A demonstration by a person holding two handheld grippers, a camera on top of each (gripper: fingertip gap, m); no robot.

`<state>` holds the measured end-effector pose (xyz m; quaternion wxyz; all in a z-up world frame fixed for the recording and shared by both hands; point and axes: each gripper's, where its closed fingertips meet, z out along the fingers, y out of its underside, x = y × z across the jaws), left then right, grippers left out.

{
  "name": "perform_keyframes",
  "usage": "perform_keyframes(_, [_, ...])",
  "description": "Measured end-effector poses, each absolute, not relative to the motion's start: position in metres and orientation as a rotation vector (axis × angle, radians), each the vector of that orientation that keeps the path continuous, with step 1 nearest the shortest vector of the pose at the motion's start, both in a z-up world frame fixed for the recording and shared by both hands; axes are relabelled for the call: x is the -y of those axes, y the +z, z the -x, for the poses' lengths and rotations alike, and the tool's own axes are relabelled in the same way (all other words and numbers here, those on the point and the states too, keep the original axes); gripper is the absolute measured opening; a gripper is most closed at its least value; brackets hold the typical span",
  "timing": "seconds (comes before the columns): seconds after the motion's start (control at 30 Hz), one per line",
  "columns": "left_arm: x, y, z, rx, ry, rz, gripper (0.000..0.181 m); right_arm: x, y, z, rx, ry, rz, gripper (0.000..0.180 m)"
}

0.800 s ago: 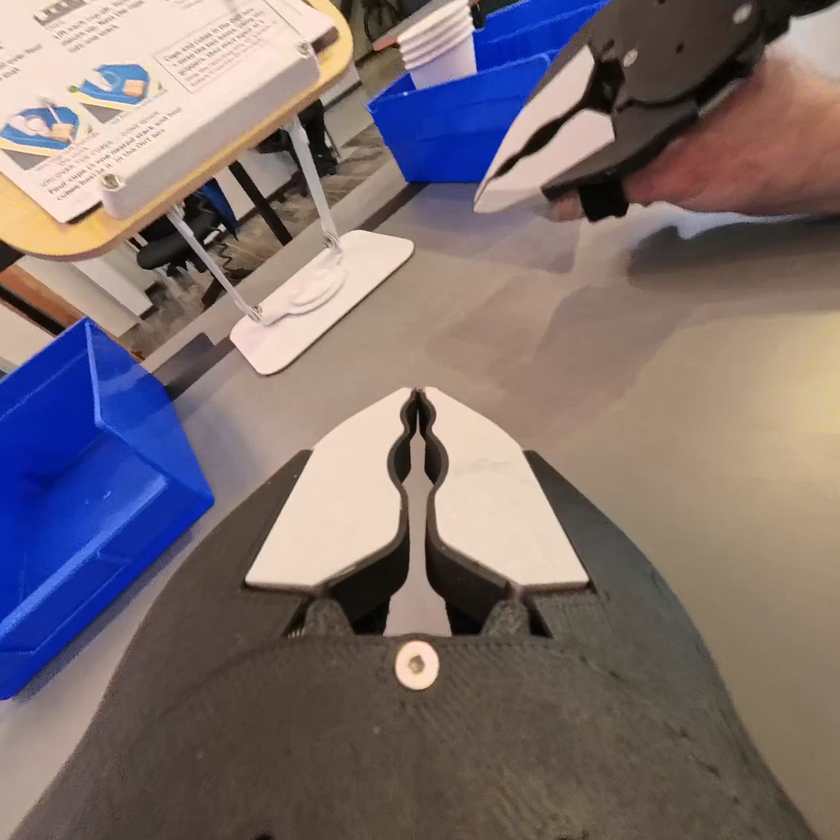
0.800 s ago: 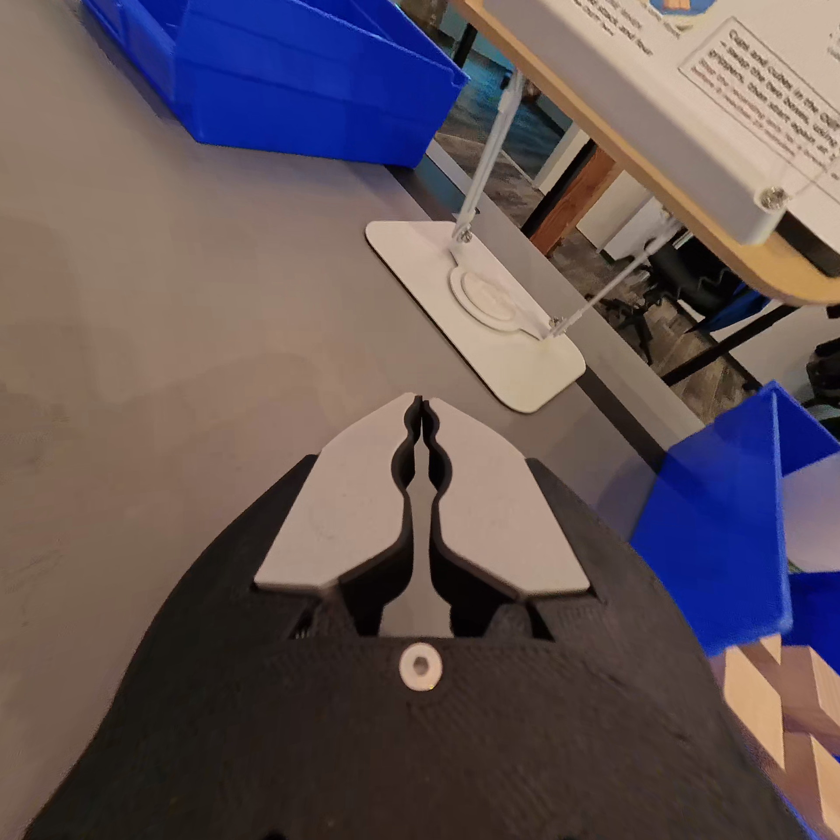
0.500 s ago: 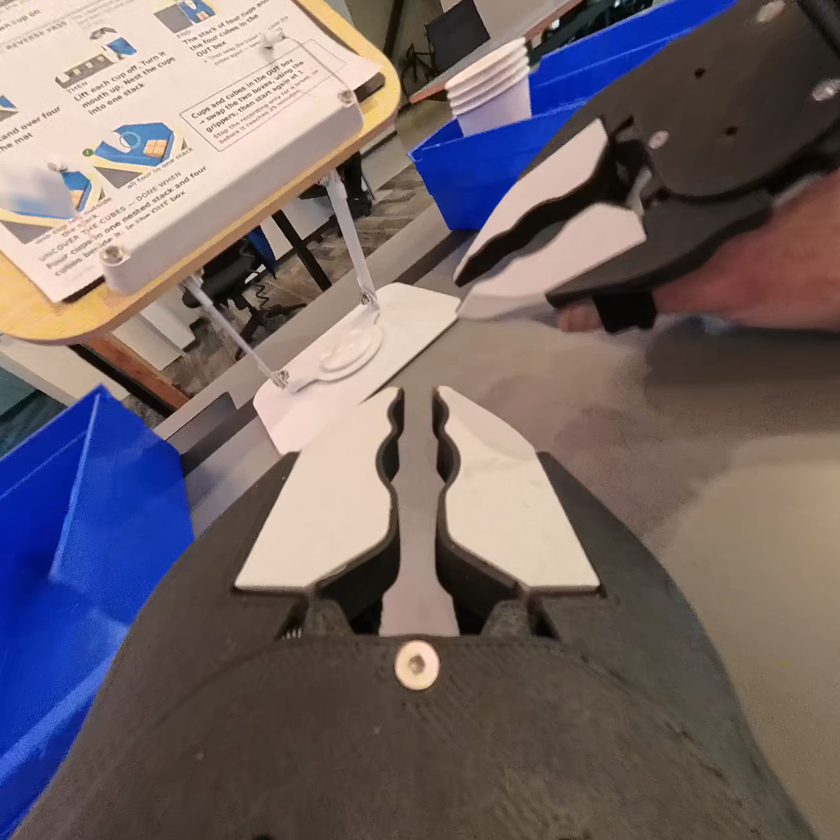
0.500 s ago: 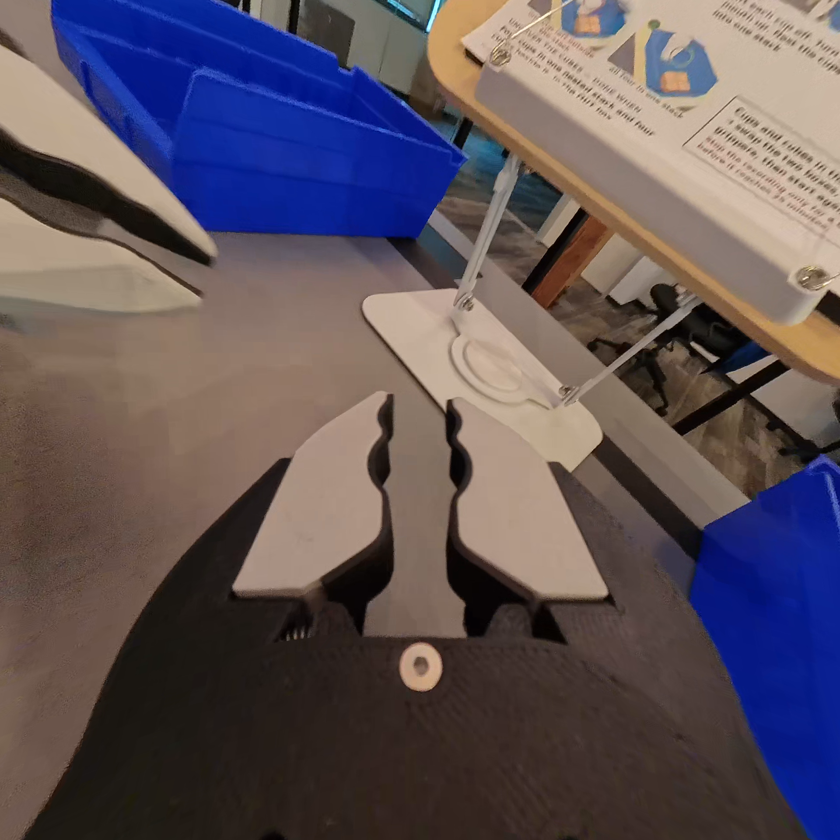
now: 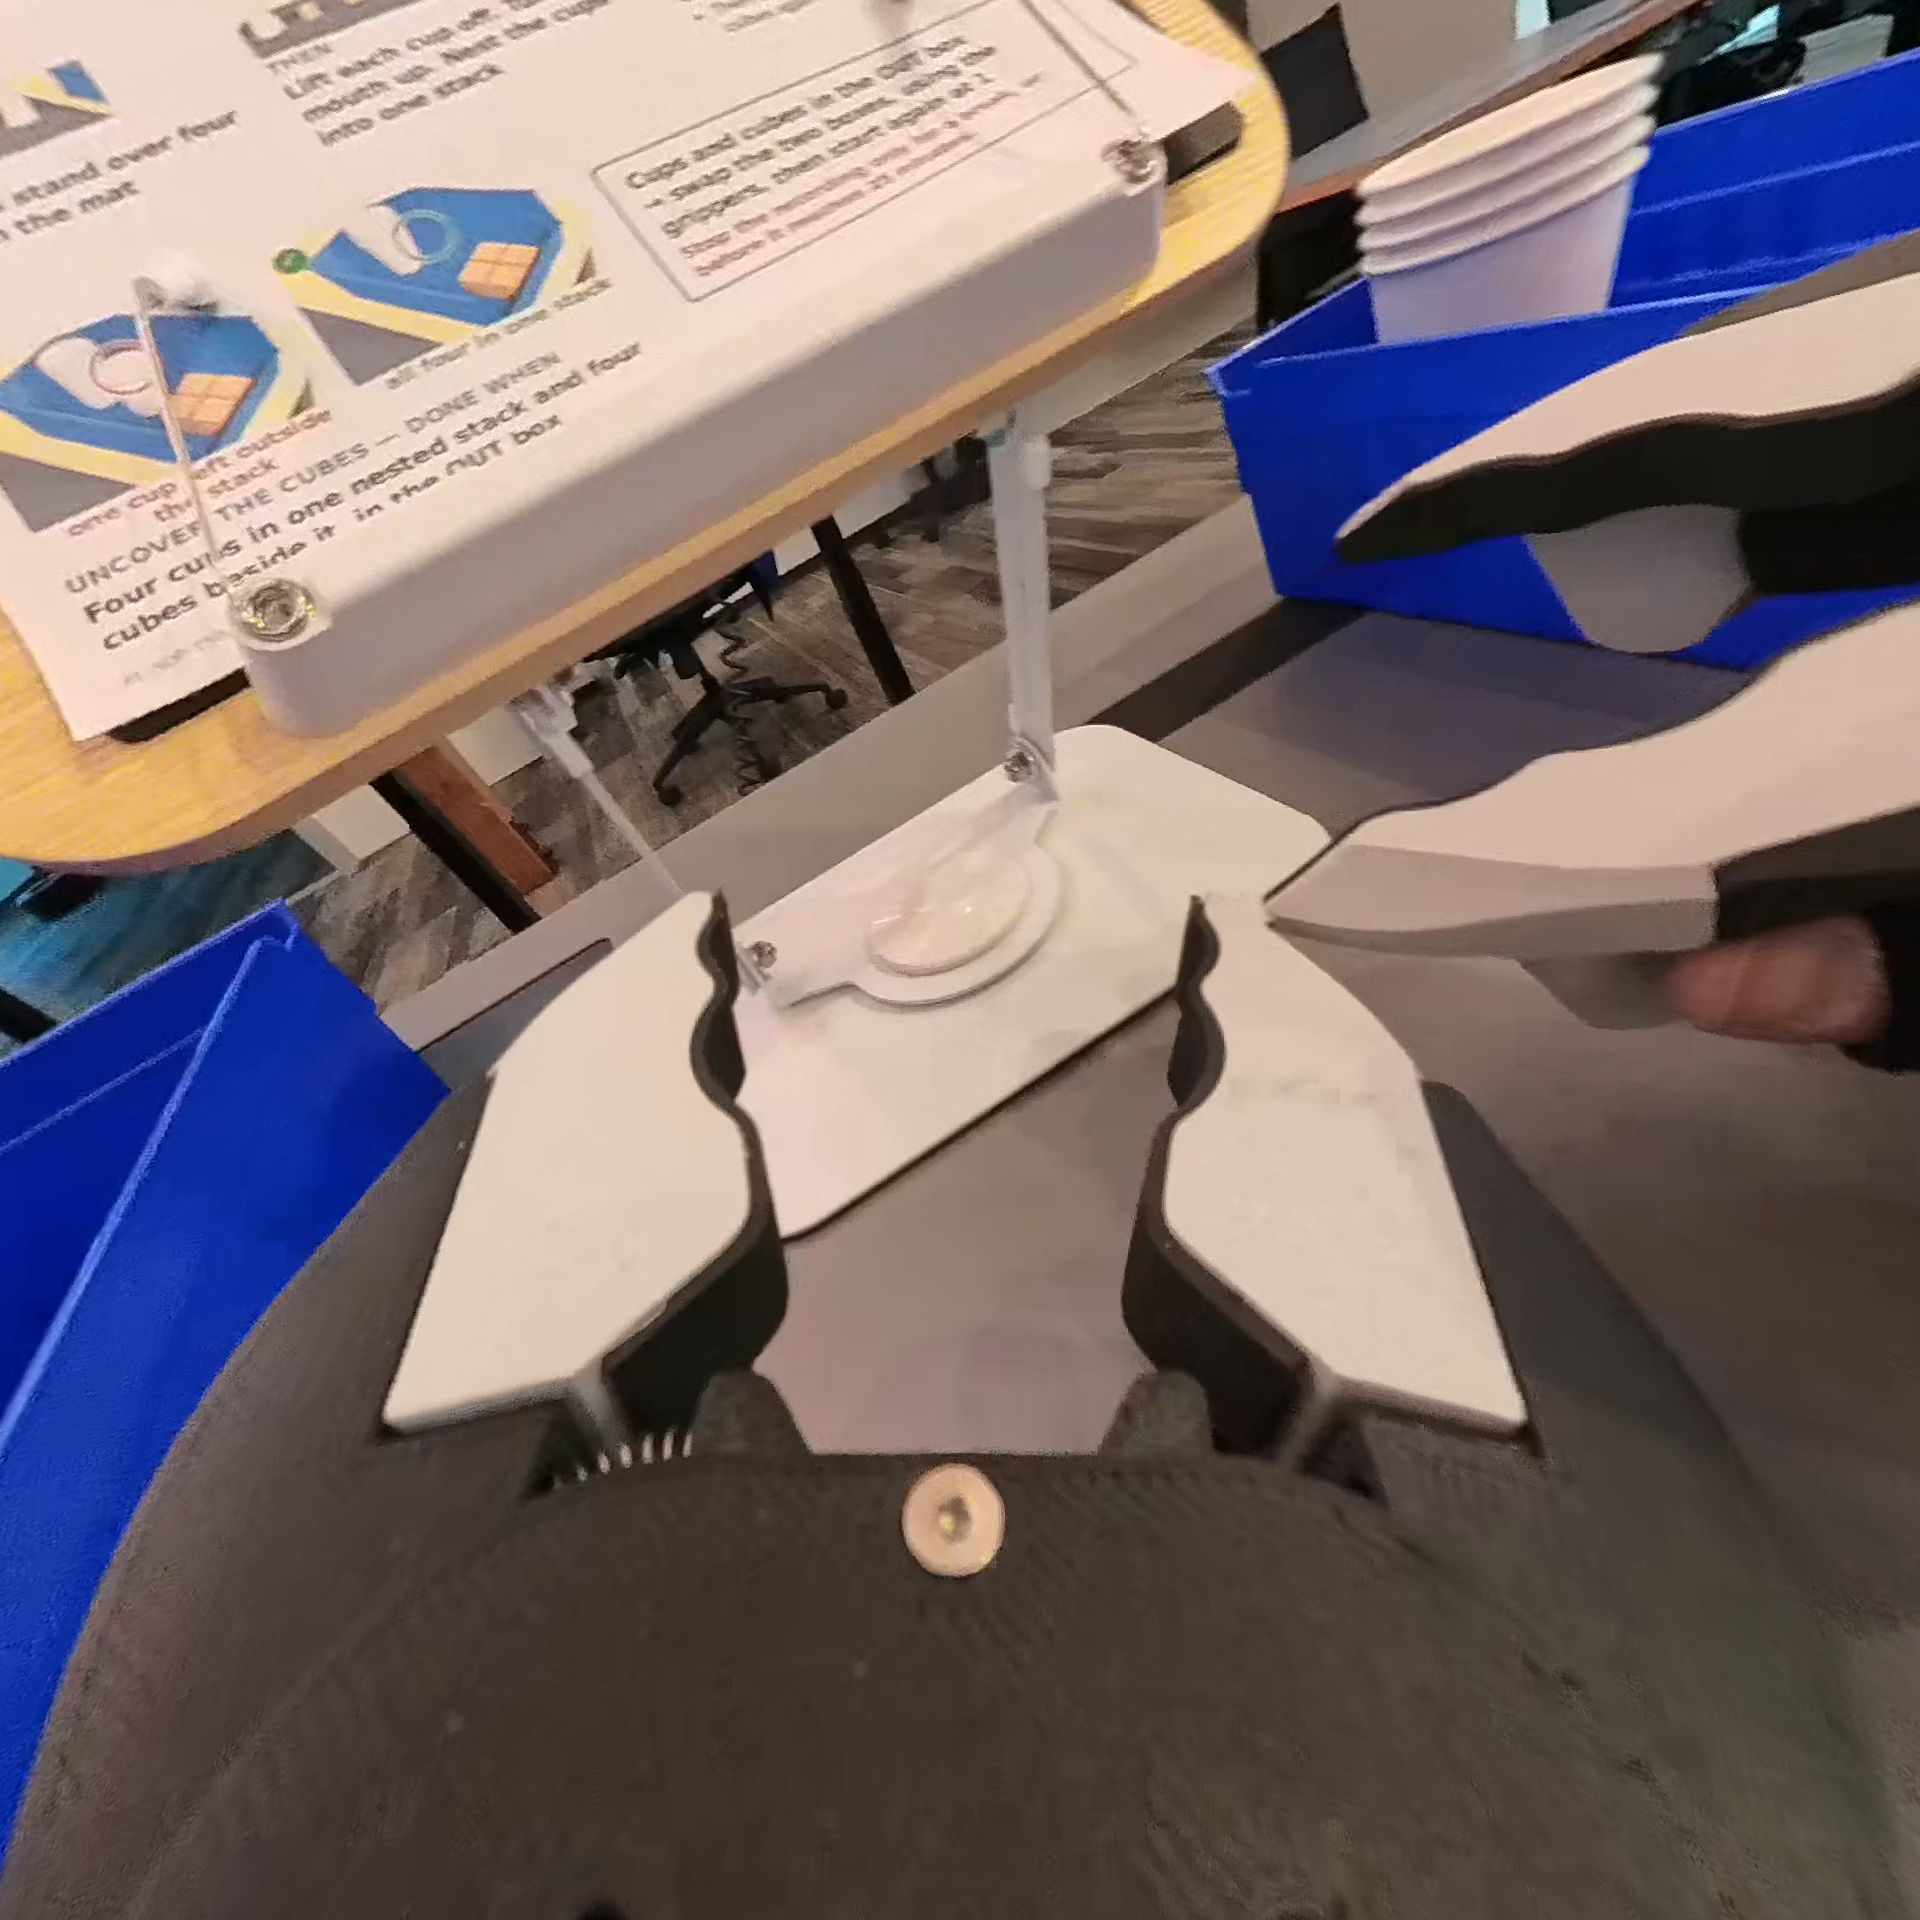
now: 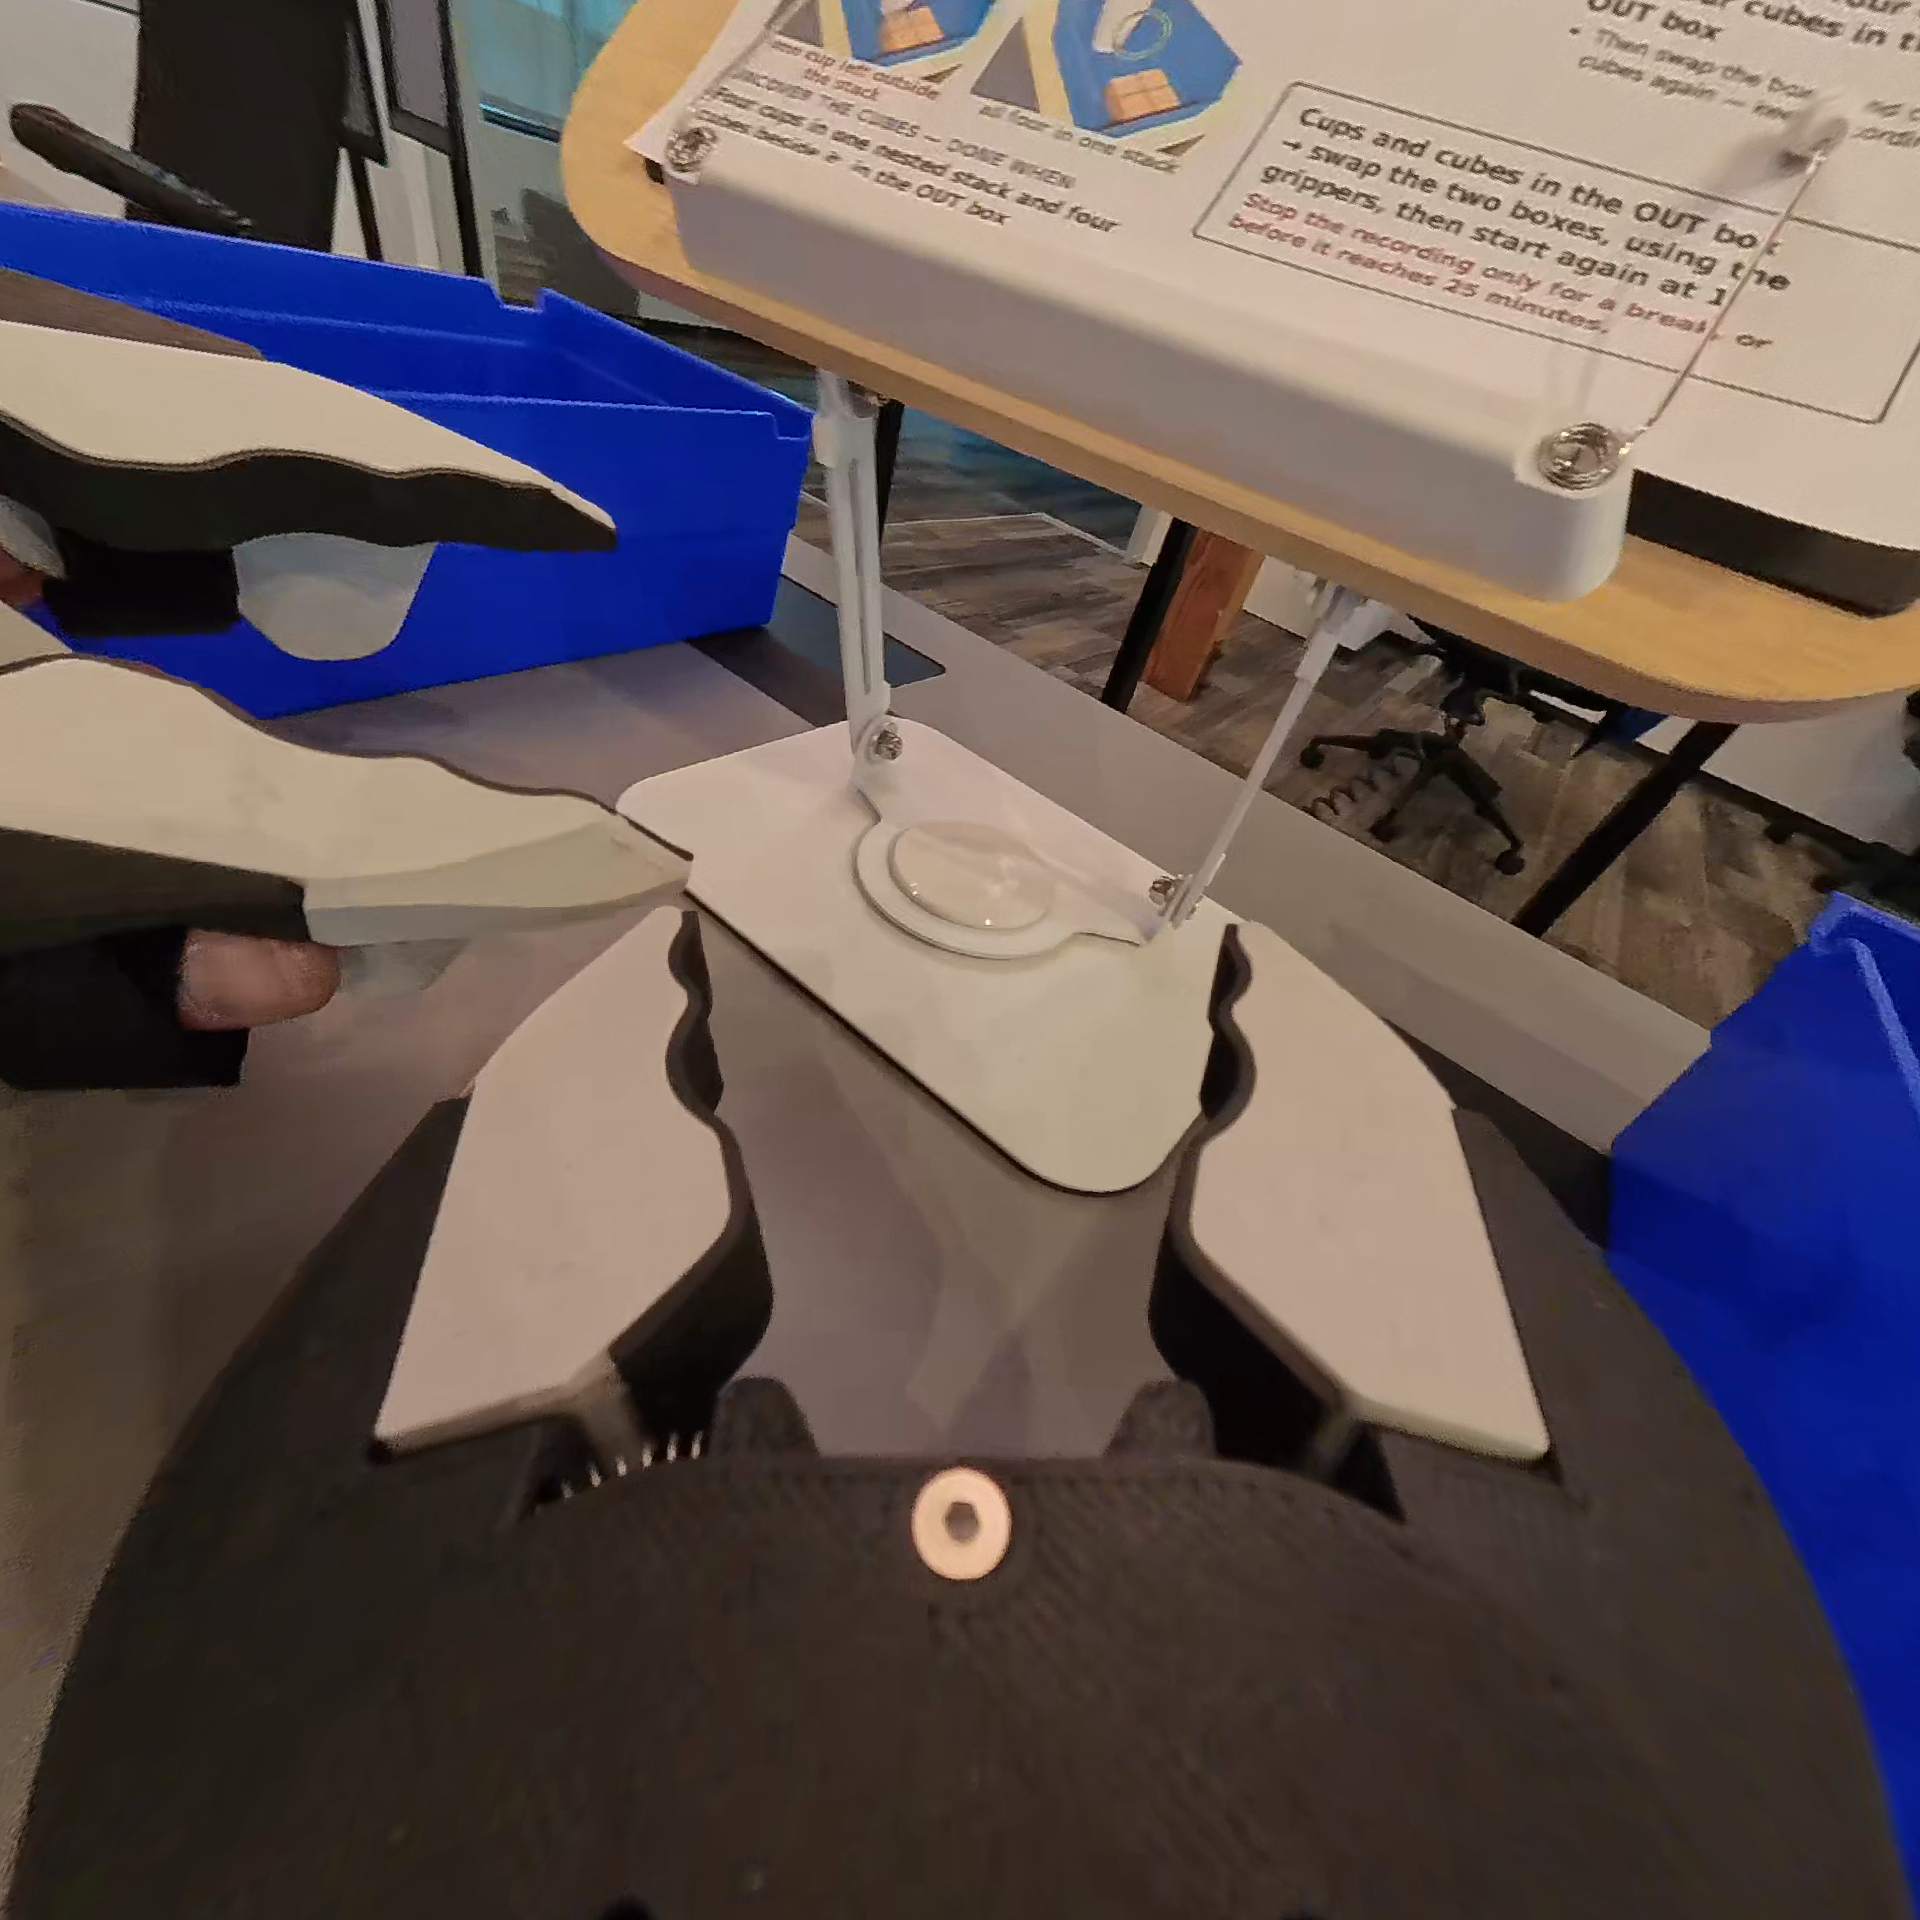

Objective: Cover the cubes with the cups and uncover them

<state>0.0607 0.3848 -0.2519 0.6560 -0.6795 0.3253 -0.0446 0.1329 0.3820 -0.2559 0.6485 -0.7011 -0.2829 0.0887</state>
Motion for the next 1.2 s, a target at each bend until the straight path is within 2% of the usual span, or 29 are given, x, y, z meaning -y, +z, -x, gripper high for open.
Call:
perform_keyframes(0.3, [-0.411,-0.255,-0.046,-0.629,0.039,1.605,0.057,-0.404,-0.26,-0.144,0.582,0.119,1.643,0.086])
perform_keyframes(0.73, [-0.424,-0.262,-0.044,-0.591,0.038,1.651,0.061,-0.413,-0.258,-0.139,0.602,0.083,1.627,0.085])
perform_keyframes(0.83, [-0.427,-0.26,-0.04,-0.554,0.045,1.648,0.051,-0.414,-0.259,-0.139,0.602,0.065,1.631,0.089])
perform_keyframes(1.03, [-0.425,-0.258,-0.052,-0.594,0.022,1.622,0.067,-0.416,-0.257,-0.142,0.583,0.033,1.616,0.107])
perform_keyframes(1.2, [-0.425,-0.258,-0.061,-0.628,0.013,1.605,0.085,-0.417,-0.259,-0.142,0.591,0.021,1.624,0.107])
